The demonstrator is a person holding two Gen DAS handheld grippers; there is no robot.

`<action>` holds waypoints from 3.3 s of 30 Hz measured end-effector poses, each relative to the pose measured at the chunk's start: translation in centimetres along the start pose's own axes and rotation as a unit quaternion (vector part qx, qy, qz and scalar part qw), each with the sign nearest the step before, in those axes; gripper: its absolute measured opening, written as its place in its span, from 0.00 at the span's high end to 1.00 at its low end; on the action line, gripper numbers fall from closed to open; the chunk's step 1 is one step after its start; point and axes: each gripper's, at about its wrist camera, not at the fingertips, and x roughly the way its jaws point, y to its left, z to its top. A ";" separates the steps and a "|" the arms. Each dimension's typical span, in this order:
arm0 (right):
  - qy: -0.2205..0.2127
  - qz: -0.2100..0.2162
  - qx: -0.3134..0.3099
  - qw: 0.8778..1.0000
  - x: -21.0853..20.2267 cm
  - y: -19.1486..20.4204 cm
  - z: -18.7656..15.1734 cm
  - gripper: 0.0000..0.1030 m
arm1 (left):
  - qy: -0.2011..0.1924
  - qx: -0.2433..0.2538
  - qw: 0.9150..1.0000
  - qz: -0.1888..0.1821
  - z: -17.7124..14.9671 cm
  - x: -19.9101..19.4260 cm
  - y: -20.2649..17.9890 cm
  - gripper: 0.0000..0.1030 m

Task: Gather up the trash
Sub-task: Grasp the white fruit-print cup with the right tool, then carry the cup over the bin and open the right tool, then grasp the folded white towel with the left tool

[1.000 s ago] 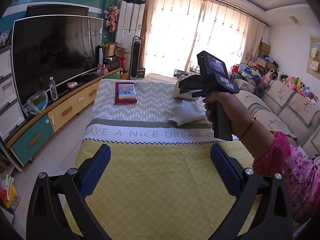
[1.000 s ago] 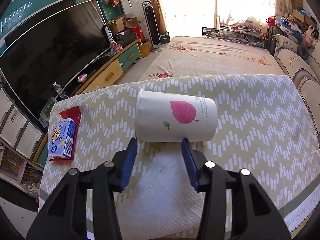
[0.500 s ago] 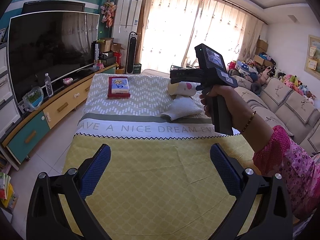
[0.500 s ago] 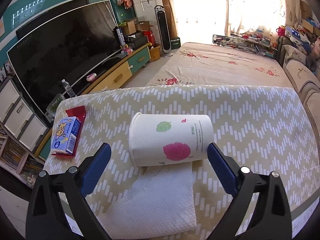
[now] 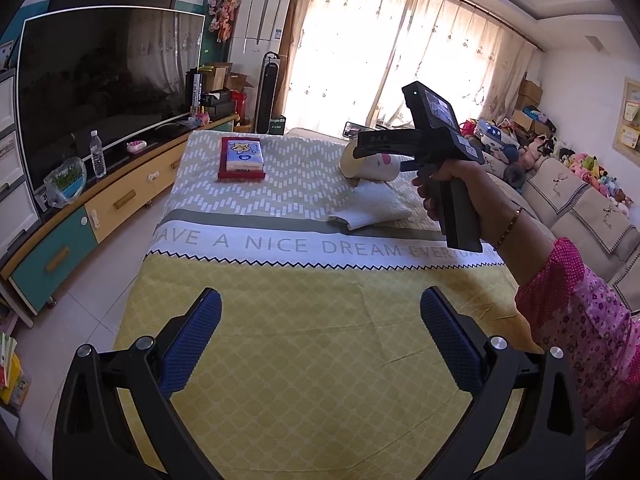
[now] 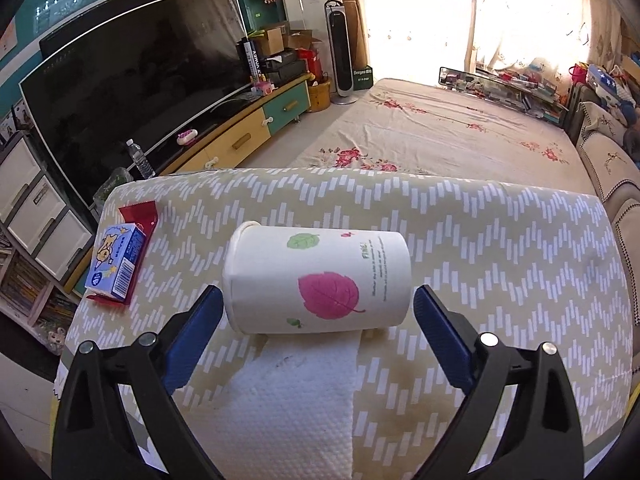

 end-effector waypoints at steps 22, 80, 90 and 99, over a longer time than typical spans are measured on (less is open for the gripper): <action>-0.037 0.032 0.001 0.999 -8.3 -1.0 -3.6 0.22 | 0.008 0.015 1.000 -0.014 0.0 0.0 -2.0 0.05; -0.123 -0.177 0.243 0.946 -26.8 -28.6 -26.2 0.18 | 0.124 0.134 0.982 -0.054 10.0 18.9 -8.7 0.05; -0.113 -0.176 0.245 0.947 -26.1 -28.7 -26.3 0.18 | 0.171 0.137 0.975 -0.029 10.7 25.3 -9.1 0.17; -0.120 -0.173 0.254 0.944 -26.8 -29.3 -26.7 0.17 | 0.154 0.158 0.975 -0.021 10.6 25.7 -10.5 0.49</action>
